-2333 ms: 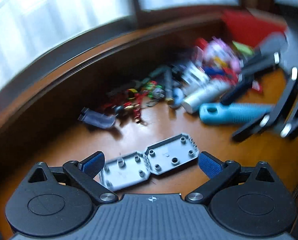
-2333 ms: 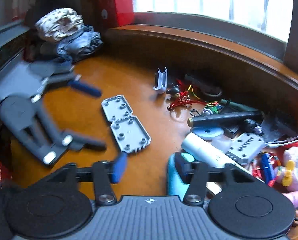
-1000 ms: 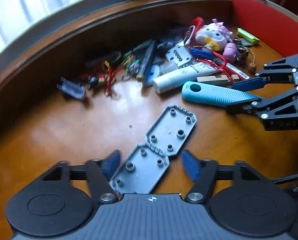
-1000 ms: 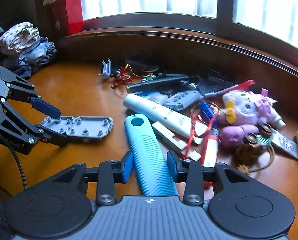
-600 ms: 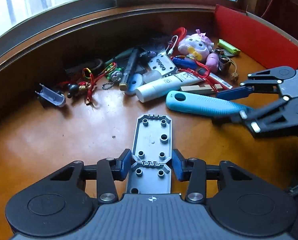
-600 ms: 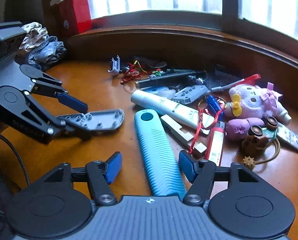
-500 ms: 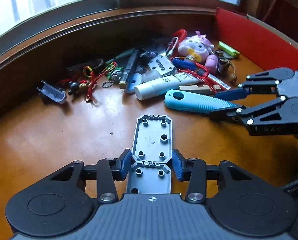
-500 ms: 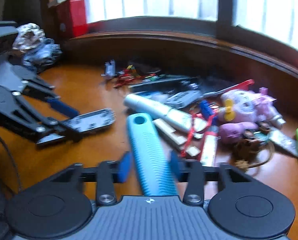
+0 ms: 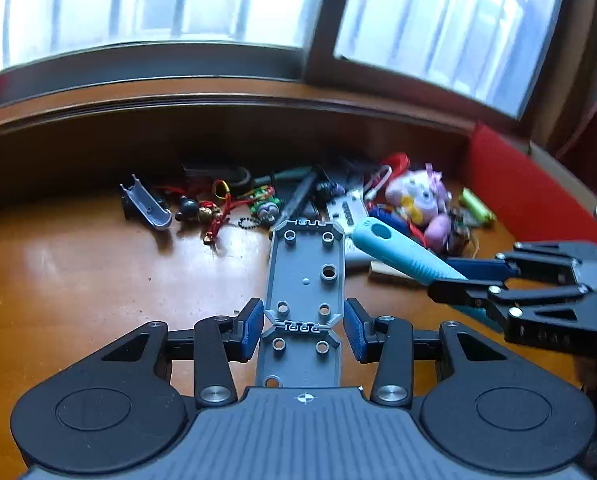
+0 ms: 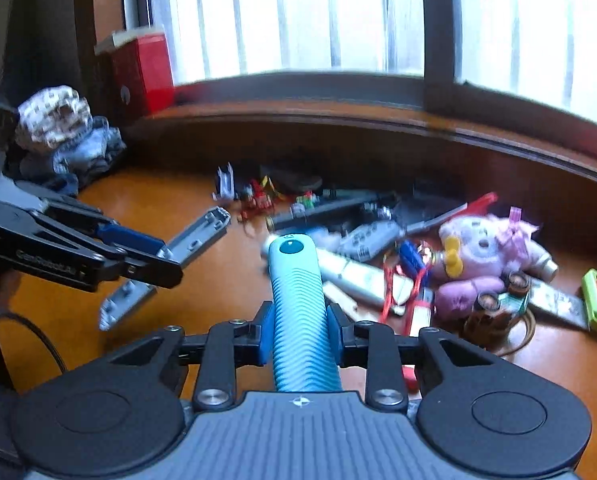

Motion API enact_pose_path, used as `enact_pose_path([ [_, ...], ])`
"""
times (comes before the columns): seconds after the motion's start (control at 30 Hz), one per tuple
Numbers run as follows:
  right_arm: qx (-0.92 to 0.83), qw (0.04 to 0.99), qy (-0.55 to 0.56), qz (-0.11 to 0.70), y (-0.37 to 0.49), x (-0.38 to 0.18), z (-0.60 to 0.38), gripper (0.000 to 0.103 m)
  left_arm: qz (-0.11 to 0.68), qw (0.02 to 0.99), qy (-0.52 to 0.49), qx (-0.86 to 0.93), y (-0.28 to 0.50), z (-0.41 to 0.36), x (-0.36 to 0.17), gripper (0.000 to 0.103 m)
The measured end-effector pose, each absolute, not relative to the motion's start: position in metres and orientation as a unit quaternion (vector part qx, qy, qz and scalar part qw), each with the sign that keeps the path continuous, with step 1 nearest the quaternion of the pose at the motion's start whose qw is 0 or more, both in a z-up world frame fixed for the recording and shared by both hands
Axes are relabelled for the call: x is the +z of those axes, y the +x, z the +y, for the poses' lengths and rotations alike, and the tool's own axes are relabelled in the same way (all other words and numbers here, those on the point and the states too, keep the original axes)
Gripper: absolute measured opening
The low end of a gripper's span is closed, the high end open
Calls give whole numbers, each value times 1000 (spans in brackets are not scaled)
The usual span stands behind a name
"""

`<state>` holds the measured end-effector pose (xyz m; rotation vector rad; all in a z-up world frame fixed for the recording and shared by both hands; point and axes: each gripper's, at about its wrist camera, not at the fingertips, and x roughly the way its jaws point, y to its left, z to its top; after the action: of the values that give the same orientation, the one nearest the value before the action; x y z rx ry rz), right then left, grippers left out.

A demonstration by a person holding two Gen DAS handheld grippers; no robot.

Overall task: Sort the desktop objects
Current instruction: 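Lift the grey plate with the left gripper while the right gripper lifts the blue brush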

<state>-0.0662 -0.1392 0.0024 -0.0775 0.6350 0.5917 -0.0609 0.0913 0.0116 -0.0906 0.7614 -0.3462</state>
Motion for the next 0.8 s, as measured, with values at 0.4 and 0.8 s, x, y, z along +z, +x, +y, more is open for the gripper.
enact_pose_path([
  [0.4,270,922,-10,278,-83,34,-150,30,355,916,-60,-176,-70,84,23,44],
  [0.8,256,938,23,235,-96,51,-192,30,336,920,-62,-191,-79,37,48,44],
])
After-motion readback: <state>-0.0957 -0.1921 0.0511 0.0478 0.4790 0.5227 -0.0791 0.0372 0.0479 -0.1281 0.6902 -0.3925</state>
